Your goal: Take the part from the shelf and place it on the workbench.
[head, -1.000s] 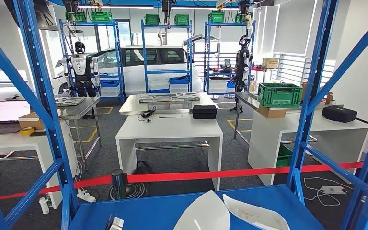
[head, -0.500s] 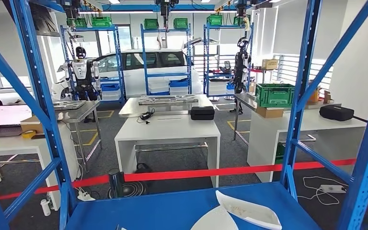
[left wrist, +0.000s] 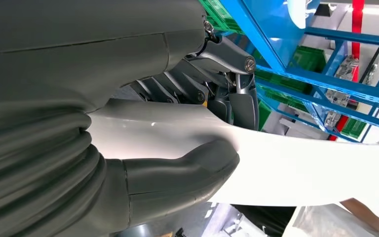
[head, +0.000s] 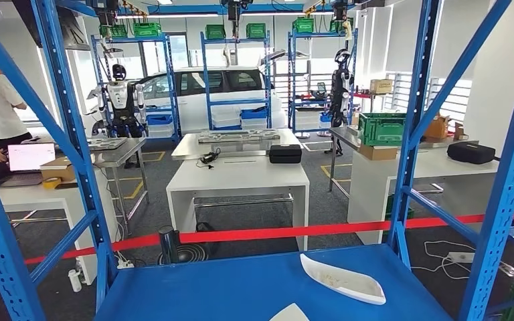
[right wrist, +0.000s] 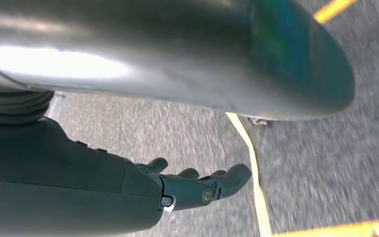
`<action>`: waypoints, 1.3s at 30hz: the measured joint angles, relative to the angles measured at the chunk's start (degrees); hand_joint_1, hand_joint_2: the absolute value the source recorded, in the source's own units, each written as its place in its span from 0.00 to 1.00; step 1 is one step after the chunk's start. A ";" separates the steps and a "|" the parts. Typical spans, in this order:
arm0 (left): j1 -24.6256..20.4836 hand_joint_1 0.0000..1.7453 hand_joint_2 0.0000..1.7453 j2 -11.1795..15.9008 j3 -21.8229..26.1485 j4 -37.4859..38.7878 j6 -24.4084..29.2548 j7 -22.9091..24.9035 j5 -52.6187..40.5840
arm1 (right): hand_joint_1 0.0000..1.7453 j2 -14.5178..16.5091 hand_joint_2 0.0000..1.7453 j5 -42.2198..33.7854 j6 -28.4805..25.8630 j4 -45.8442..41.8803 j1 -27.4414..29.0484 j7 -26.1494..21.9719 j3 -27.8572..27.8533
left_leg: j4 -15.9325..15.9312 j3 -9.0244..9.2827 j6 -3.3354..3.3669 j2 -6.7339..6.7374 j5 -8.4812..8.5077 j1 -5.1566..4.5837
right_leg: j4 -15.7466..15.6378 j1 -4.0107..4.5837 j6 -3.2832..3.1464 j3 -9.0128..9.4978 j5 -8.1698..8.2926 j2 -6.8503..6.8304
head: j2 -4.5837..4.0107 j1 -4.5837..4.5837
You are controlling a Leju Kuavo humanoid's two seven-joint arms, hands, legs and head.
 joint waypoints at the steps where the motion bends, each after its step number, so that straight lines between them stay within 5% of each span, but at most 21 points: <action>1: 0.25 1.00 1.00 0.21 0.00 -0.13 0.05 -0.27 -0.19 | 0.00 0.00 0.00 0.13 0.09 0.00 0.04 0.02 0.00 | -0.44 -0.19 0.24 0.10 0.59 0.12 | 0.03 -0.02 0.33 -0.13 -0.10 0.06 | -0.01 -0.02; 3: 0.64 1.00 1.00 0.48 0.00 -0.34 0.14 -0.65 -0.37 | 0.00 -0.01 0.00 0.35 0.25 0.00 0.09 0.02 0.00 | -1.11 -0.85 0.77 0.26 2.05 0.51 | 2.36 0.09 0.80 -1.10 -3.06 0.25 | -0.01 0.08; 5: 1.04 1.00 1.00 0.70 0.00 -0.43 0.23 -0.86 -0.38 | 0.00 -0.01 0.00 0.52 0.36 -0.01 0.03 -0.01 0.00 | -0.97 -2.21 1.07 0.35 3.22 0.59 | 8.65 0.04 1.10 -2.98 -8.36 0.37 | 0.00 0.26; 7: 1.55 1.00 1.00 0.97 0.00 -0.46 0.40 -0.99 -0.38 | 0.00 -0.01 0.00 0.77 0.45 -0.01 -0.01 -0.03 0.01 | -0.30 -4.08 1.06 0.44 4.17 0.59 | 14.53 -0.01 1.38 -3.97 -10.55 0.38 | 0.01 0.33; 8: 1.74 1.00 1.00 1.09 0.00 -0.46 0.50 -1.04 -0.38 | 0.00 -0.02 0.00 0.93 0.49 -0.01 -0.02 -0.03 0.02 | 0.20 -5.10 0.97 0.47 4.56 0.64 | 15.18 -0.04 1.47 -3.32 -9.86 0.37 | 0.01 0.36; 10: 1.94 1.00 1.00 1.30 0.00 -0.49 0.63 -1.12 -0.36 | 0.00 -0.03 0.00 1.16 0.61 -0.01 -0.12 -0.02 0.03 | 1.49 -7.10 0.61 0.48 5.14 0.78 | 10.58 -0.13 1.54 0.88 -7.19 0.37 | 0.01 0.41; 13: 2.09 1.00 1.00 1.55 0.06 -0.88 0.74 -1.23 -0.31 | 0.00 -0.05 0.00 1.28 0.67 -0.04 -0.40 -0.03 0.04 | 3.19 -8.99 -0.30 0.41 5.81 0.72 | 2.01 0.16 0.77 6.40 -7.62 0.53 | 0.01 0.41; 17: 2.19 1.00 1.00 2.03 0.24 -1.19 0.76 -1.43 0.26 | 0.00 0.00 0.00 1.22 0.46 -0.05 -0.44 -0.19 0.04 | 3.59 -9.71 -1.74 0.31 5.81 0.86 | 0.96 0.17 -0.95 5.42 -6.57 0.35 | -0.02 0.28; 19: 2.22 1.00 1.00 2.52 0.33 -1.19 0.76 -1.59 0.73 | 0.00 0.05 0.00 1.09 0.36 -0.05 -0.48 -0.31 0.04 | 7.30 -11.14 -2.54 0.29 1.12 1.11 | 0.73 -0.02 -1.58 4.07 -5.15 0.11 | -0.04 0.21; 21: 2.25 1.00 1.00 2.95 0.40 -1.08 0.74 -1.79 1.22 | 0.00 0.09 0.00 0.89 0.25 -0.05 -0.42 -0.34 0.04 | 14.20 -12.72 -3.17 0.31 -4.15 1.32 | 0.75 -0.03 -1.68 2.42 -3.73 0.02 | -0.03 0.12; 23: 2.36 1.00 1.00 3.36 0.43 -0.87 0.69 -1.99 1.56 | 0.00 0.15 0.00 0.66 0.12 -0.05 -0.37 -0.30 0.04 | 18.39 -12.28 -3.38 0.31 -4.42 1.39 | 0.83 -0.03 -1.55 0.61 -2.27 -0.12 | -0.03 0.09; 24: 2.44 1.00 1.00 3.56 0.45 -0.80 0.66 -2.09 1.69 | 0.00 0.21 0.00 0.53 0.03 -0.05 -0.36 -0.21 0.04 | 17.79 -10.76 -3.32 0.31 -2.94 1.40 | 0.86 -0.03 -1.45 -0.27 -1.59 -0.17 | -0.02 0.08; 26: 2.62 1.00 1.00 3.82 0.51 -0.84 0.60 -2.25 1.87 | 0.00 0.38 0.00 0.34 -0.14 -0.05 -0.37 0.10 0.04 | 11.26 -5.02 -2.88 0.26 -0.72 1.38 | 0.88 -0.01 -1.15 -1.56 -0.36 -0.20 | -0.02 0.04; 27: 2.73 1.00 1.00 3.88 0.54 -1.01 0.58 -2.36 1.92 | 0.00 0.53 0.00 0.28 -0.21 -0.05 -0.37 0.25 0.04 | 6.71 -1.68 -2.56 0.23 -1.01 1.25 | 0.88 0.02 -0.90 -1.90 0.19 -0.19 | -0.02 0.03; 29: 3.04 1.00 1.00 3.91 0.60 -1.41 0.62 -2.62 1.90 | 0.00 0.76 0.00 0.24 -0.26 -0.05 -0.38 0.43 0.04 | 0.90 2.09 -1.82 0.12 -2.24 0.92 | 0.56 -0.01 -0.26 -1.92 1.29 -0.18 | -0.02 0.06; 32: 4.07 1.00 1.00 3.87 0.68 -1.93 1.23 -2.76 1.36 | 0.00 0.96 0.00 0.33 -0.25 -0.04 -0.28 0.67 0.04 | -0.20 1.47 -0.40 0.25 -0.97 0.88 | 0.21 -0.19 0.87 -2.12 1.92 -0.04 | -0.03 0.05; 33: 4.63 1.00 1.00 3.81 0.74 -2.24 1.58 -2.74 1.06 | 0.00 0.99 0.00 0.41 -0.25 -0.03 -0.18 0.70 0.04 | -0.30 0.82 0.14 0.38 -0.22 0.98 | 1.14 -0.21 1.15 -2.57 0.38 0.07 | -0.03 0.11; 36: 6.40 1.00 1.00 3.57 1.15 -3.42 2.55 -2.71 0.06 | 0.00 0.99 0.00 0.79 -0.16 -0.03 -0.02 0.50 0.04 | -0.05 -1.83 0.96 0.60 1.96 0.96 | 9.98 -0.20 1.65 -4.72 -8.29 0.25 | -0.04 0.33; 37: 6.97 1.00 1.00 3.49 1.37 -3.76 2.81 -2.73 -0.28 | 0.00 0.99 0.00 0.95 -0.09 -0.03 -0.05 0.33 0.04 | 0.24 -2.92 0.97 0.65 2.68 0.91 | 13.45 -0.18 1.76 -5.14 -9.67 0.26 | -0.03 0.38; 39: 7.99 1.00 1.00 3.41 1.82 -4.30 3.30 -2.77 -0.81 | 0.00 0.98 0.00 1.24 0.11 -0.03 -0.08 -0.01 0.04 | 1.06 -5.34 0.87 0.73 3.98 0.86 | 16.44 -0.13 1.82 -4.05 -8.23 0.27 | -0.03 0.44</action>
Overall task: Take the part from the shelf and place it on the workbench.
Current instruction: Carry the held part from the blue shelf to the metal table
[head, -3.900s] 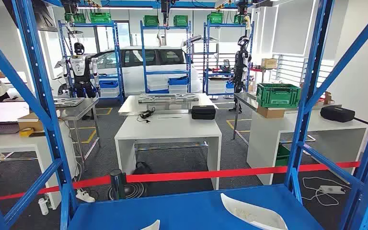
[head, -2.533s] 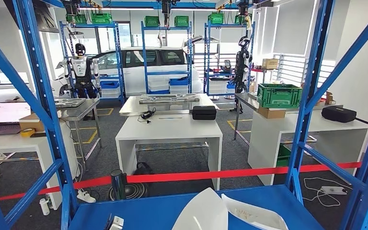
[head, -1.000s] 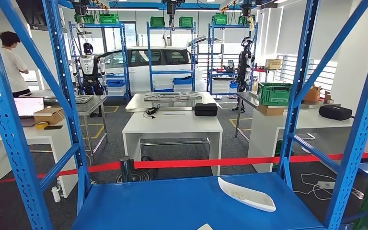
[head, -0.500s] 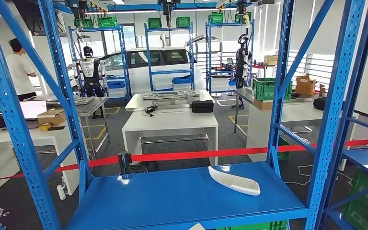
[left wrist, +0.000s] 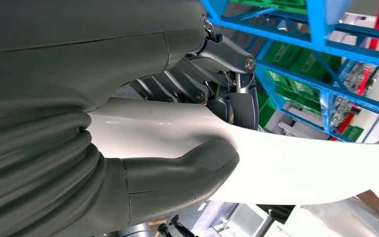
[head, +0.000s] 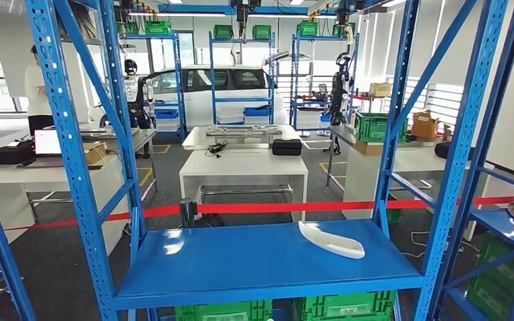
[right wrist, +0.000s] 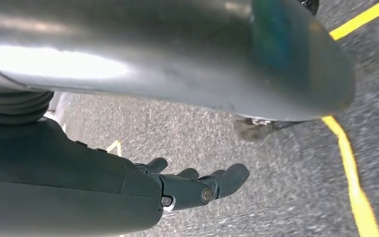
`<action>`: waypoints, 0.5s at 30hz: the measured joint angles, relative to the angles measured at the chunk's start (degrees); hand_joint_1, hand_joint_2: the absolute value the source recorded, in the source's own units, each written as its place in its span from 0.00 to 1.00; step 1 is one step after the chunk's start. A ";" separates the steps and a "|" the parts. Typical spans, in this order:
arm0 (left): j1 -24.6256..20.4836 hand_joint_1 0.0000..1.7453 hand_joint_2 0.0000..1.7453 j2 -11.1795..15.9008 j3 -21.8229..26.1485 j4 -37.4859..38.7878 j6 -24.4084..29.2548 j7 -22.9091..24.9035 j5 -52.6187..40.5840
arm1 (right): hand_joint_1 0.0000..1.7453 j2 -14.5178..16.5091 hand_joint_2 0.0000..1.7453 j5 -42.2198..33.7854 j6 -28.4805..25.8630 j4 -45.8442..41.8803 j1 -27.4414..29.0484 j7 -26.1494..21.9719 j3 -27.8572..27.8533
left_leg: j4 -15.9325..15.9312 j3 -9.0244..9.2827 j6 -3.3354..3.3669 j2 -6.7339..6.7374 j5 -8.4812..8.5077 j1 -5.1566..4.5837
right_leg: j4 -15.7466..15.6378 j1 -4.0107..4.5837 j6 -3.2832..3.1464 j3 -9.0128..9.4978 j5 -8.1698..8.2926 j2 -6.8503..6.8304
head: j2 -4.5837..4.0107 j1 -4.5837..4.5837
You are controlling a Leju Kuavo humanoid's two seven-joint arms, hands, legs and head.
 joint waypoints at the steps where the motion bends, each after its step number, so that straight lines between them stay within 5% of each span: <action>1: 0.40 1.00 1.00 -0.02 0.24 -0.22 0.19 -0.04 -0.20 | 0.00 -0.01 0.00 0.15 0.14 -0.01 -0.01 -0.18 0.00 | 0.55 -1.25 -0.14 0.00 0.53 0.01 | -1.53 0.00 -0.06 2.03 1.74 0.00 | 0.00 0.03; 2: 0.68 1.00 1.00 -0.04 0.53 -0.42 0.38 -0.08 -0.37 | 0.00 -0.01 0.00 0.32 0.32 -0.02 -0.08 -0.38 0.00 | 1.15 -2.37 -0.35 0.00 0.99 0.04 | -4.70 0.00 -0.18 4.72 2.40 0.00 | 0.00 0.07; 4: 0.93 1.00 1.00 -0.18 1.37 -0.74 0.82 -0.03 -0.62 | 0.00 -0.01 0.00 0.70 0.70 -0.10 -0.26 -0.77 0.02 | 2.24 -4.00 -0.96 -0.02 1.79 -0.05 | -12.22 0.23 -0.65 9.90 1.05 0.08 | 0.01 0.07; 6: 0.92 1.00 1.00 -0.48 2.28 -0.84 1.29 0.44 -0.72 | 0.00 -0.01 0.00 1.03 0.87 -0.17 -0.37 -0.83 0.05 | 2.43 -4.50 -1.63 -0.03 2.68 -0.10 | -15.48 0.52 -1.31 11.38 -0.41 0.21 | 0.01 0.04; 8: 0.91 1.00 1.00 -0.85 3.09 -0.66 1.76 1.31 -0.73 | 0.00 0.01 0.00 1.20 0.83 -0.17 -0.37 -0.45 0.07 | 2.23 -4.80 -2.30 -0.11 3.24 0.05 | -15.66 0.44 -2.22 10.49 0.67 0.04 | -0.01 0.03; 9: 0.91 1.00 1.00 -1.05 3.49 -0.52 2.05 1.83 -0.77 | 0.00 0.01 0.00 1.29 0.77 -0.17 -0.41 -0.07 0.07 | 2.81 -5.22 -2.70 -0.17 2.18 0.15 | -15.77 0.38 -2.73 9.90 1.44 -0.11 | -0.01 -0.02; 13: 1.26 1.00 1.00 -1.72 4.47 0.21 3.94 3.80 -1.73 | 0.00 -0.01 0.00 2.21 0.75 -0.17 -0.38 2.15 0.16 | 14.12 -7.67 -3.98 -0.25 -8.08 0.54 | -15.89 0.21 -3.36 6.31 4.57 -0.39 | -0.01 -0.20; 15: 2.11 1.00 1.00 -1.94 4.62 0.66 4.97 4.20 -2.31 | 0.00 -0.08 0.00 2.91 1.03 -0.17 -0.23 3.39 0.44 | 17.75 -6.61 -4.09 -0.25 -7.70 0.58 | -15.81 0.21 -3.20 4.25 6.23 -0.48 | 0.00 -0.25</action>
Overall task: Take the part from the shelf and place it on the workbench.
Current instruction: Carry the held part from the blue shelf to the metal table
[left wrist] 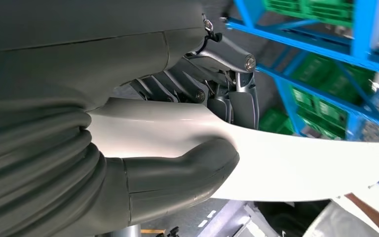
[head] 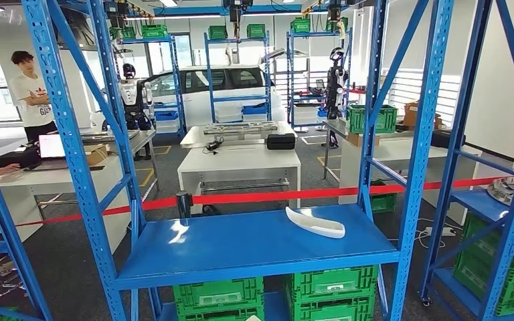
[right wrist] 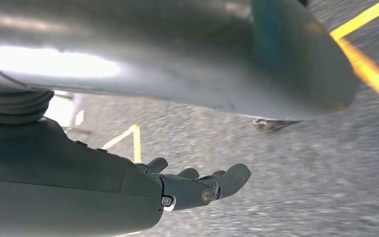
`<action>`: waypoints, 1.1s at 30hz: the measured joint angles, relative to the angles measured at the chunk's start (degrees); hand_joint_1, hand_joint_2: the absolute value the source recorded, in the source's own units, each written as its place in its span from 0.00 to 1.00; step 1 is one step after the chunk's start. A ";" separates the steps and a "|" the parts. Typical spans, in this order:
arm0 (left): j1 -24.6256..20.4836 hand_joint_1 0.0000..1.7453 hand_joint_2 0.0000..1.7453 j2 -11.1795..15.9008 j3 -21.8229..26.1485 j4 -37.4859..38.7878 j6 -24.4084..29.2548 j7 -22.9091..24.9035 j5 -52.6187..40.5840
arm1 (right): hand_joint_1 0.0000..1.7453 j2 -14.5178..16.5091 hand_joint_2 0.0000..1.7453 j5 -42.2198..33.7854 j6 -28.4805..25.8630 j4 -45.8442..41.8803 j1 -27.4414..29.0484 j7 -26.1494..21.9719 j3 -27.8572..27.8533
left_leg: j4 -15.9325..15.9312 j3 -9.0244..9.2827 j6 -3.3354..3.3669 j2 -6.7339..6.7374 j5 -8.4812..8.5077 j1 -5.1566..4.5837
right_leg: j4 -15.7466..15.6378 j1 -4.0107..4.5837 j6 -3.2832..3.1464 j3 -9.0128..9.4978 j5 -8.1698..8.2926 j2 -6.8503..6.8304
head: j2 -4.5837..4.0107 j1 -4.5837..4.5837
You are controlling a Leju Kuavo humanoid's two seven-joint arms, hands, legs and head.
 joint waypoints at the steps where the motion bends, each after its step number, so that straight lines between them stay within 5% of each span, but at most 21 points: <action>1: 0.52 1.00 1.00 -0.05 0.03 0.19 0.46 -0.05 -0.27 | 0.00 -0.06 0.00 0.32 0.17 0.00 0.07 0.55 0.21 | -0.95 1.83 0.10 0.00 1.67 0.00 | 0.03 0.00 0.12 -0.92 0.77 -0.02 | 0.01 -0.02; 3: 1.45 1.00 1.00 -0.15 0.05 0.46 1.30 -0.40 -0.75 | 0.00 -0.18 0.00 0.89 0.52 -0.01 0.15 1.69 0.61 | -8.22 8.13 0.63 -0.05 3.28 -0.09 | 0.08 0.04 0.48 -2.31 2.17 -0.02 | 0.01 -0.05; 5: 2.21 1.00 1.00 -0.39 0.04 0.65 2.02 -0.91 -1.00 | 0.00 -0.27 0.00 1.37 0.70 -0.02 0.19 3.06 0.88 | -16.35 13.65 1.38 -0.12 1.57 -0.42 | -0.07 0.06 1.05 -2.78 3.41 -0.05 | 0.01 -0.02; 6: 2.63 1.00 1.00 -0.53 0.04 0.78 2.28 -1.11 -1.04 | 0.00 -0.31 0.00 1.54 0.73 -0.02 0.21 3.79 0.97 | -18.45 14.71 1.83 -0.13 0.79 -0.64 | -0.36 0.03 1.44 -2.79 4.07 -0.08 | 0.01 0.00; 8: 3.54 1.00 1.00 -0.94 0.03 1.22 2.60 -1.27 -1.07 | 0.00 -0.38 0.00 1.69 0.66 -0.01 0.34 5.06 1.07 | -19.21 14.08 2.82 -0.02 1.79 -0.74 | -1.05 -0.07 2.27 -2.92 5.17 -0.07 | 0.01 0.04; 9: 3.84 1.00 1.00 -1.24 0.02 1.51 2.68 -1.20 -1.09 | 0.00 -0.41 0.00 1.67 0.57 -0.01 0.42 5.60 1.09 | -19.32 13.39 3.38 0.04 2.63 -0.63 | -0.68 -0.08 2.59 -3.31 4.36 0.03 | 0.00 0.06; 12: 4.04 1.00 1.00 -2.48 -0.07 2.48 2.75 -0.93 -1.06 | 0.00 -0.50 0.00 1.23 0.18 0.00 0.67 6.06 1.09 | -19.41 10.65 4.39 0.15 5.17 -0.41 | 6.92 -0.08 3.14 -5.53 -4.09 0.39 | -0.01 0.33; 14: 3.99 1.00 1.00 -3.13 -0.13 3.19 2.32 -0.92 -0.95 | 0.00 -0.56 0.00 0.67 -0.33 -0.01 0.71 5.19 1.09 | -19.00 8.62 4.41 0.29 6.69 -0.48 | 14.01 -0.08 3.40 -6.36 -7.24 0.49 | -0.01 0.40; 16: 3.85 1.00 1.00 -3.53 -0.19 3.67 1.45 -1.16 -0.90 | 0.00 -0.73 0.00 -0.02 -0.97 -0.02 0.73 3.74 1.06 | -18.20 6.34 4.20 0.44 7.92 -0.44 | 15.41 -0.11 3.50 -4.36 -5.24 0.51 | 0.01 0.43; 17: 3.67 1.00 1.00 -3.63 -0.21 3.77 0.96 -1.40 -0.92 | 0.00 -0.85 0.00 -0.40 -1.20 -0.05 0.72 2.83 1.01 | -17.62 5.18 3.99 0.47 8.41 -0.38 | 12.99 -0.16 3.51 -1.76 -3.89 0.50 | 0.01 0.45; 19: 3.02 1.00 1.00 -3.73 -0.24 3.64 0.16 -1.85 -0.98 | 0.00 -1.09 0.00 -1.17 -1.36 -0.21 0.57 1.02 0.87 | -16.37 3.24 3.39 0.45 9.20 -0.41 | 4.91 -0.09 3.24 4.47 -4.47 0.57 | 0.03 0.42; 21: 2.14 1.00 1.00 -3.75 -0.25 3.32 -0.32 -2.05 -1.00 | 0.00 -1.21 0.00 -1.85 -1.23 -0.34 0.40 -0.64 0.62 | -15.73 2.35 2.76 0.42 10.06 -0.54 | -0.08 0.10 2.58 7.41 -6.28 0.69 | 0.06 0.16; 24: 0.89 1.00 1.00 -3.79 -0.26 2.78 -0.67 -1.94 -0.98 | 0.00 -1.34 0.00 -2.85 -0.84 -0.36 0.25 -3.18 -0.08 | -15.59 1.76 1.78 0.25 10.44 -0.39 | -0.54 0.10 1.20 6.32 -5.12 0.53 | 0.10 -0.15; 26: -0.01 1.00 1.00 -3.79 -0.28 2.50 -0.81 -1.81 -0.98 | 0.00 -1.40 0.00 -3.44 -0.55 -0.37 0.10 -4.92 -0.67 | -12.28 0.59 1.03 0.12 6.37 -0.17 | -0.65 -0.07 0.44 4.92 -3.80 0.31 | 0.10 -0.30; 28: -1.00 1.00 1.00 -3.86 -0.31 2.40 -0.91 -1.72 -0.97 | 0.00 -1.43 0.00 -3.80 -0.35 -0.37 0.04 -6.29 -1.15 | -5.40 -0.85 0.48 0.09 0.86 -0.02 | -0.61 -0.05 0.23 3.34 -2.42 0.22 | 0.10 -0.45; 29: -1.39 1.00 1.00 -3.90 -0.32 2.41 -0.93 -1.69 -0.97 | 0.00 -1.43 0.00 -3.90 -0.30 -0.37 0.04 -6.77 -1.35 | -2.27 -1.13 0.36 0.08 -0.44 0.00 | -0.58 -0.03 0.25 2.46 -1.69 0.17 | 0.10 -0.52; 31: -1.90 1.00 1.00 -3.93 -0.32 2.48 -0.96 -1.68 -0.89 | 0.00 -1.43 0.00 -4.05 -0.32 -0.37 0.04 -7.11 -1.79 | -0.83 0.67 0.53 0.06 0.68 -0.02 | -0.53 0.03 0.39 0.64 -0.23 0.08 | 0.10 -0.65; 33: -2.36 1.00 1.00 -3.96 -0.33 2.56 -1.10 -1.80 -0.73 | 0.00 -1.39 0.00 -4.29 -0.55 -0.37 0.02 -6.71 -2.19 | -7.28 6.14 1.33 -0.06 3.20 -0.21 | -0.51 0.08 0.60 -0.86 1.08 0.04 | 0.10 -0.70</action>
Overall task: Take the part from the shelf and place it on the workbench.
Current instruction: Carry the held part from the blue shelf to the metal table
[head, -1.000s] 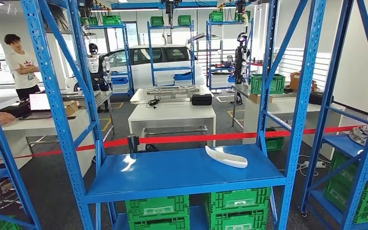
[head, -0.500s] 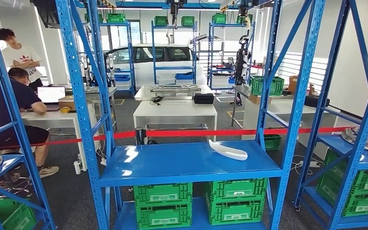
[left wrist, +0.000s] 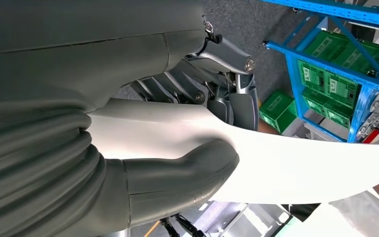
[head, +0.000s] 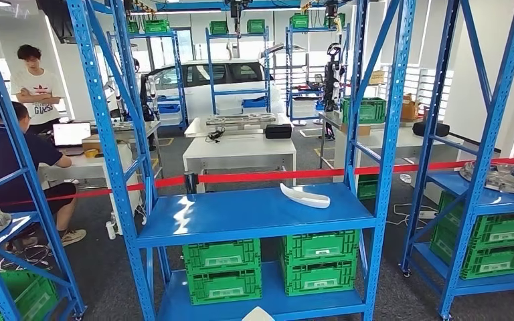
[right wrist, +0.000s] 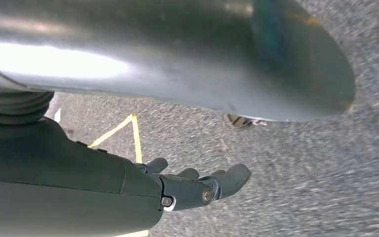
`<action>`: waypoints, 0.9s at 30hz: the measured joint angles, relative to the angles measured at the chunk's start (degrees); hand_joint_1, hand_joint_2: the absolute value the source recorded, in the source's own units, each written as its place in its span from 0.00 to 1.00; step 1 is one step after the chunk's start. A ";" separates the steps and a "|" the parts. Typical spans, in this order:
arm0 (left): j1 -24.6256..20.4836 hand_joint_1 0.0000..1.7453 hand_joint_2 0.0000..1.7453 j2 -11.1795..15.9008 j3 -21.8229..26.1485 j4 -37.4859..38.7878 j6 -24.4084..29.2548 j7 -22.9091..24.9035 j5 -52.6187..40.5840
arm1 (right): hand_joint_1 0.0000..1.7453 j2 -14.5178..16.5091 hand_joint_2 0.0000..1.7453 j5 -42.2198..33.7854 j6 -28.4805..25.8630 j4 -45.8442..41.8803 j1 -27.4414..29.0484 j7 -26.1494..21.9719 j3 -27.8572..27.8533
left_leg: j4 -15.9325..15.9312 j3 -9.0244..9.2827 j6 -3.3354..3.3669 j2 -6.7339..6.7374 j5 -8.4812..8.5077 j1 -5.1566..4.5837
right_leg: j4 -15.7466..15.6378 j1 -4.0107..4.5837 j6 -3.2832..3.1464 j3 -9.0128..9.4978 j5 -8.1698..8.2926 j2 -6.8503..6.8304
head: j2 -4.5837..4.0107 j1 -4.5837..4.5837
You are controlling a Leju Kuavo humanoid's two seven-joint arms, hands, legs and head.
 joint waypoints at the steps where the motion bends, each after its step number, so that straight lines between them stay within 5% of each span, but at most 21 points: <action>1: -0.26 1.00 1.00 -0.03 -0.01 0.02 -0.09 -0.11 0.07 | 0.00 0.04 0.00 -0.15 -0.23 0.00 -0.03 0.51 -0.15 | -4.69 3.30 0.49 -0.07 0.05 -0.18 | -0.01 0.02 0.18 -0.47 0.59 -0.02 | 0.00 -0.01; 3: -0.65 1.00 1.00 -0.10 -0.03 0.07 -0.20 -0.33 0.10 | 0.00 0.13 0.00 -0.41 -0.75 0.01 -0.08 2.02 -0.40 | -11.04 7.18 1.19 -0.20 -1.03 -0.68 | -0.34 -0.16 0.72 -0.88 1.75 -0.13 | 0.01 -0.07; 6: -0.76 1.00 1.00 -0.39 -0.04 0.33 -0.20 -0.40 0.00 | 0.00 0.10 0.00 -0.60 -1.35 0.02 0.01 4.16 -1.00 | -12.88 6.78 2.11 -0.02 0.20 -0.74 | -0.98 -0.30 1.79 -1.28 2.82 -0.11 | 0.05 -0.18; 8: -0.85 1.00 1.00 -0.81 -0.04 0.47 -0.16 -0.28 -0.22 | 0.00 0.03 0.00 -0.90 -1.76 0.02 0.11 4.96 -1.51 | -13.46 5.76 2.91 0.25 1.91 -0.33 | 1.94 -0.18 2.21 -2.56 -0.71 0.18 | 0.05 0.01; 11: -0.74 1.00 1.00 -1.16 -0.04 0.52 -0.08 -0.19 -0.76 | 0.00 -0.07 0.00 -1.63 -2.03 0.02 0.11 5.19 -2.27 | -12.87 3.03 3.18 0.47 3.84 -0.28 | 12.81 -0.28 2.71 -5.14 -8.17 0.45 | 0.07 0.39; 13: -0.54 1.00 1.00 -1.17 -0.04 0.52 -0.01 -0.20 -1.11 | 0.00 -0.21 0.00 -1.83 -1.80 0.02 0.13 4.84 -2.74 | -11.95 0.80 2.96 0.58 4.85 -0.14 | 15.78 -0.41 3.08 -4.26 -7.42 0.46 | 0.07 0.44; 15: -0.43 1.00 1.00 -1.17 -0.04 0.53 0.02 -0.20 -1.53 | 0.00 -0.37 0.00 -2.13 -1.11 0.02 0.10 3.86 -3.09 | -10.55 -1.54 2.42 0.59 5.62 0.18 | 11.13 -0.73 3.54 0.39 -4.86 0.44 | 0.07 0.48; 17: -0.44 1.00 1.00 -1.17 -0.03 0.52 -0.04 -0.27 -1.89 | 0.00 -0.45 0.00 -2.60 -0.24 0.02 -0.06 2.65 -3.43 | -9.00 -3.46 1.71 0.52 6.16 0.23 | 3.73 -0.72 3.47 5.56 -5.64 0.58 | 0.07 0.42; 19: -0.44 1.00 1.00 -1.17 -0.02 0.54 -0.22 -0.38 -2.07 | 0.00 -0.45 0.00 -2.94 0.29 0.02 -0.16 1.70 -3.82 | -8.30 -4.34 1.00 0.47 6.87 0.08 | 0.54 -0.45 2.55 7.19 -7.16 0.75 | 0.07 0.26; 21: -0.40 1.00 1.00 -1.16 -0.02 0.72 -0.41 -0.40 -2.21 | 0.00 -0.42 0.00 -3.07 0.59 0.02 -0.08 1.01 -4.18 | -8.24 -4.73 0.31 0.40 7.24 0.16 | 0.58 -0.50 1.36 6.31 -6.51 0.63 | 0.07 0.13; 23: -0.40 1.00 1.00 -1.14 -0.03 0.94 -0.49 -0.36 -2.37 | 0.00 -0.38 0.00 -3.05 0.85 0.02 -0.06 0.50 -4.38 | -6.08 -5.70 -0.32 0.27 4.24 0.29 | 0.54 -0.61 0.36 5.08 -5.28 0.45 | 0.07 0.00; 25: -0.45 1.00 1.00 -1.15 -0.04 1.09 -0.49 -0.35 -2.44 | 0.00 -0.34 0.00 -3.04 1.11 0.02 -0.09 0.00 -4.44 | 0.13 -7.16 -0.78 0.20 -1.40 0.35 | 0.55 -0.55 -0.09 3.57 -3.93 0.40 | 0.07 -0.14; 27: -0.34 1.00 1.00 -1.16 0.02 1.20 -0.49 -0.38 -2.44 | 0.00 -0.30 0.00 -3.05 1.37 0.02 -0.08 -0.58 -4.47 | 6.42 -7.65 -0.87 0.19 -4.25 0.35 | 0.59 -0.36 -0.15 1.84 -2.52 0.31 | 0.07 -0.27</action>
